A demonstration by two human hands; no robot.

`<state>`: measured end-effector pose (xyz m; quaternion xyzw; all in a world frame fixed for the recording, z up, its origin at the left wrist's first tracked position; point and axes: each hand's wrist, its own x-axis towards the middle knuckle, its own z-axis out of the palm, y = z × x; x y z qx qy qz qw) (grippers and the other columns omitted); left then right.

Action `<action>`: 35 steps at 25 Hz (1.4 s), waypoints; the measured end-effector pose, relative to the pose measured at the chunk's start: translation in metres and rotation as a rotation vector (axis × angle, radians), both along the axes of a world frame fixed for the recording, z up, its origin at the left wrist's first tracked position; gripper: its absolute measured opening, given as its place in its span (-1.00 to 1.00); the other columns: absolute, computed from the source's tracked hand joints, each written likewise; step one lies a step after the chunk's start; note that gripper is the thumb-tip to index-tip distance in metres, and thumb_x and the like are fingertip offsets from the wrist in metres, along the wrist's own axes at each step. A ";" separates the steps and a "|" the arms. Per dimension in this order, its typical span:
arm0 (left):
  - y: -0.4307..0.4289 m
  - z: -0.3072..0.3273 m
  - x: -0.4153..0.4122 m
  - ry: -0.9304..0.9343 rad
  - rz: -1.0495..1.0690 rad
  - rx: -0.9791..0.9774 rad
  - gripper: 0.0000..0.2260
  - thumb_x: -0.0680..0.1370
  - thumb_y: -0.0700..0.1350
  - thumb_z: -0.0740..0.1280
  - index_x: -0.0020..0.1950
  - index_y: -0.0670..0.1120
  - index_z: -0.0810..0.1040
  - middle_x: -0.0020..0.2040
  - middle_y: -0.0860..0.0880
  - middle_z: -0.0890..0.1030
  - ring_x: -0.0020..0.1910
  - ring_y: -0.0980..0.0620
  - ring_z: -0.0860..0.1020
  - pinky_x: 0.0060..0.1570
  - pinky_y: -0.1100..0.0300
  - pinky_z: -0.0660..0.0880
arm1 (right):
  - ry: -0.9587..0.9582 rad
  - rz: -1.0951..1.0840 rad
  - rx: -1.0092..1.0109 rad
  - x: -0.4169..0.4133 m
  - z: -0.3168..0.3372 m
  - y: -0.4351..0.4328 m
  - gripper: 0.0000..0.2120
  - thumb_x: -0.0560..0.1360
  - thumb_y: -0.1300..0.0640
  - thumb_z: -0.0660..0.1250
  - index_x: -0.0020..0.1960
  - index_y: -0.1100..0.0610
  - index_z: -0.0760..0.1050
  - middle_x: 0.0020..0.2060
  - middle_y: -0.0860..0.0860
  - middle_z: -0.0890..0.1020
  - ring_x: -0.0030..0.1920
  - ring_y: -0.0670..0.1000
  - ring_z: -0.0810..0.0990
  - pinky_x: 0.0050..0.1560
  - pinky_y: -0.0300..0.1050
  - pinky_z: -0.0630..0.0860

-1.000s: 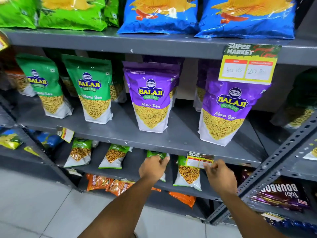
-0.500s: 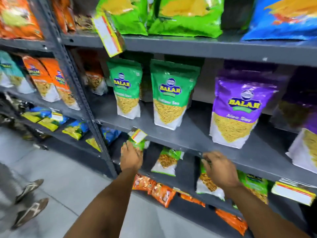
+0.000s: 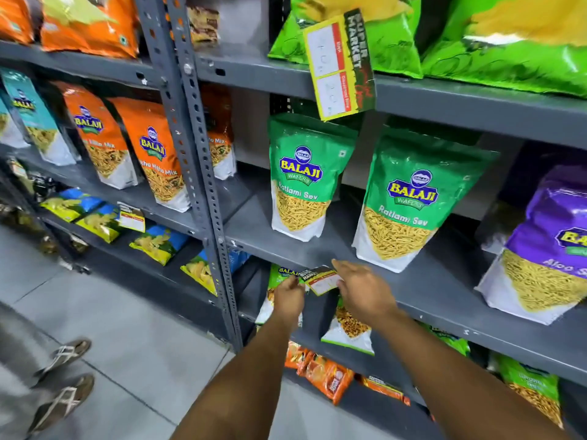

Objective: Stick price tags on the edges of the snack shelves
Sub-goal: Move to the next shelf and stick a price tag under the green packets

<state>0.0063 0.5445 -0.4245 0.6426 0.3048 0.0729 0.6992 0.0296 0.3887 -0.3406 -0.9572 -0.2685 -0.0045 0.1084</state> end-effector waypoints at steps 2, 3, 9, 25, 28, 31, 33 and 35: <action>-0.001 0.002 0.004 -0.010 -0.005 -0.100 -0.82 0.53 -0.30 0.23 0.09 -0.27 0.54 -0.20 -0.06 0.51 -0.30 0.04 0.40 -0.28 0.18 0.37 | -0.030 0.007 0.015 0.002 0.000 0.014 -0.54 0.54 0.13 0.14 0.44 0.02 0.27 0.38 0.02 0.46 0.35 0.12 0.42 0.28 0.02 0.42; -0.001 0.003 0.006 -0.029 -0.010 -0.131 -0.87 0.53 -0.28 0.24 -0.01 -0.25 0.56 -0.30 -0.05 0.48 -0.35 0.05 0.35 -0.34 0.18 0.32 | -0.051 0.009 0.018 0.002 0.002 0.019 -0.57 0.54 0.12 0.16 0.41 0.02 0.31 0.33 0.03 0.51 0.31 0.14 0.46 0.23 0.03 0.46; 0.011 -0.004 0.000 -0.068 0.060 -0.097 -0.82 0.48 -0.21 0.37 -0.33 -0.12 0.60 -0.34 -0.10 0.58 -0.28 -0.01 0.48 -0.19 0.09 0.43 | -0.073 -0.083 0.167 -0.004 -0.016 0.029 -0.86 0.50 0.10 0.26 -0.04 0.04 0.59 -0.12 0.07 0.70 -0.08 0.18 0.64 -0.13 0.01 0.54; 0.056 0.006 0.013 0.044 -0.328 0.823 -0.84 0.48 0.07 0.33 -0.28 0.07 0.47 -0.33 -0.08 0.62 -0.26 -0.11 0.59 -0.32 0.15 0.41 | 0.124 -0.518 0.346 -0.014 -0.051 0.038 -0.87 0.47 0.06 0.28 -0.20 0.02 0.57 -0.24 0.02 0.70 -0.16 0.14 0.64 -0.24 -0.08 0.51; 0.057 0.010 0.011 0.020 -0.293 0.840 -0.85 0.47 0.10 0.32 -0.16 0.05 0.58 -0.23 0.01 0.69 -0.20 -0.03 0.62 -0.20 0.15 0.50 | 0.100 -0.547 0.400 -0.014 -0.046 0.039 -0.88 0.47 0.11 0.28 -0.20 -0.01 0.57 -0.24 0.02 0.69 -0.18 0.15 0.64 -0.30 -0.13 0.43; 0.056 0.019 0.011 0.019 -0.268 0.846 -0.84 0.46 0.08 0.33 -0.22 0.02 0.57 -0.26 0.01 0.66 -0.24 -0.01 0.58 -0.23 0.17 0.47 | 0.072 -0.559 0.456 -0.013 -0.044 0.038 -0.90 0.45 0.10 0.30 -0.22 -0.03 0.55 -0.24 -0.01 0.69 -0.21 0.12 0.64 -0.32 -0.16 0.43; 0.055 0.024 0.010 0.011 -0.275 0.850 -0.73 0.47 0.07 0.33 -0.39 0.02 0.43 -0.40 0.02 0.54 -0.33 -0.01 0.51 -0.32 0.18 0.36 | 0.067 -0.561 0.485 -0.014 -0.046 0.037 -0.91 0.45 0.10 0.30 -0.21 -0.02 0.55 -0.24 -0.02 0.69 -0.21 0.12 0.64 -0.32 -0.17 0.44; 0.055 0.029 0.009 0.006 -0.280 0.855 -0.65 0.47 0.07 0.33 -0.47 0.02 0.32 -0.48 0.02 0.42 -0.39 -0.01 0.43 -0.37 0.19 0.25 | 0.065 -0.556 0.505 -0.015 -0.047 0.038 -0.91 0.46 0.09 0.29 -0.20 -0.01 0.55 -0.24 0.00 0.69 -0.22 0.12 0.64 -0.31 -0.16 0.44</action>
